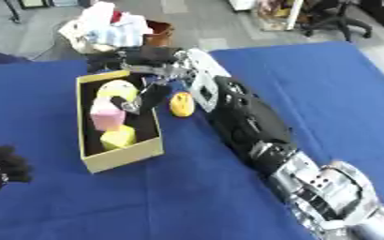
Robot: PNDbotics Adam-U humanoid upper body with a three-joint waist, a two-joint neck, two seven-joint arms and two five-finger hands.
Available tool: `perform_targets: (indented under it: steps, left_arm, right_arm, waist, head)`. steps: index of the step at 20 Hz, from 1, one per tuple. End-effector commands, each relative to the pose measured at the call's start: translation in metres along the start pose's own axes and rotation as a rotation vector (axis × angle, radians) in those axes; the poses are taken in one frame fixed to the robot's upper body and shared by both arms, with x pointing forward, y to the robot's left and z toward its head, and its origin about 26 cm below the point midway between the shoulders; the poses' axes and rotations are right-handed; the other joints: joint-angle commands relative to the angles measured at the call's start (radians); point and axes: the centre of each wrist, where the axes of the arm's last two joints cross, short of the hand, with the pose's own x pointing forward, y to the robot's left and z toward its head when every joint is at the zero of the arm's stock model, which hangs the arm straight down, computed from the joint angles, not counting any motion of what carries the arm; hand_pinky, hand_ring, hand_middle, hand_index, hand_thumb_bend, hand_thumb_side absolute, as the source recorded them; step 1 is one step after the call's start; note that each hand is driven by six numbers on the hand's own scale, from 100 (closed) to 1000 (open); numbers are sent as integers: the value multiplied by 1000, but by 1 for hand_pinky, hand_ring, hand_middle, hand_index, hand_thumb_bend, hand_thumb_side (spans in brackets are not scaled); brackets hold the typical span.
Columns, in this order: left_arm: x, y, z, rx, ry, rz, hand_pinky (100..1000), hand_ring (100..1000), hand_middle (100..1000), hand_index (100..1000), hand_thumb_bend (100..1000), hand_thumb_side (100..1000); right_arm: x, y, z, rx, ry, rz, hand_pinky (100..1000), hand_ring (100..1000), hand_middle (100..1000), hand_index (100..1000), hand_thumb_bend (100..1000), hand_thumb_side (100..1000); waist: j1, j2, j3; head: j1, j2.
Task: Pick up objects on the table and place them in the box.
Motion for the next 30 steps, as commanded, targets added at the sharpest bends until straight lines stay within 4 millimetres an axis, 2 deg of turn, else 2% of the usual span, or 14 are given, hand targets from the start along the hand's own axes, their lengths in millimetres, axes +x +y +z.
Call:
perform_targets:
  steps: [1,5,7,10,13,19,30]
  left_arm:
    - [7,6,0,8,-17,-28,640,657,625,794,100,815]
    - [7,7,0,13,-18,-29,640,657,626,794,100,813]
    - [8,7,0,15,-19,-29,640,657,626,795,100,812]
    - [8,7,0,16,-21,-28,640,657,626,795,100,811]
    - [8,6,-1,12,-25,-26,640,657,626,795,100,809]
    - [9,6,-3,10,-33,-23,640,658,626,795,100,805]
    - [9,5,-3,6,-34,-20,640,658,627,795,100,807]
  right_arm:
    - [-21,-23,38,134,-85,96,910,991,1000,1000,100,409]
    - [-44,-2,76,176,52,13,901,983,1000,1000,100,502]
    - [-51,12,89,205,120,-27,897,979,1000,1000,100,552]
    - [-58,30,99,247,201,-62,896,981,1000,1000,100,581]
    - [-59,46,100,280,256,-77,896,981,1000,1000,100,598]
    - [-55,69,88,310,298,-74,893,978,1000,1000,100,622]
    - [-49,93,78,350,292,-72,888,966,1000,1000,100,658]
  waist:
    - [-11,-19,-6]
    - [-10,-19,-15]
    - [-9,-19,-17]
    - [-8,-19,-18]
    - [-6,-18,-15]
    - [-1,-16,-10]
    - [1,-16,-9]
  head:
    - [9,-5]
    - [15,-8]
    - [16,-10]
    - [16,-10]
    - [15,-10]
    - [12,-11]
    - [9,-12]
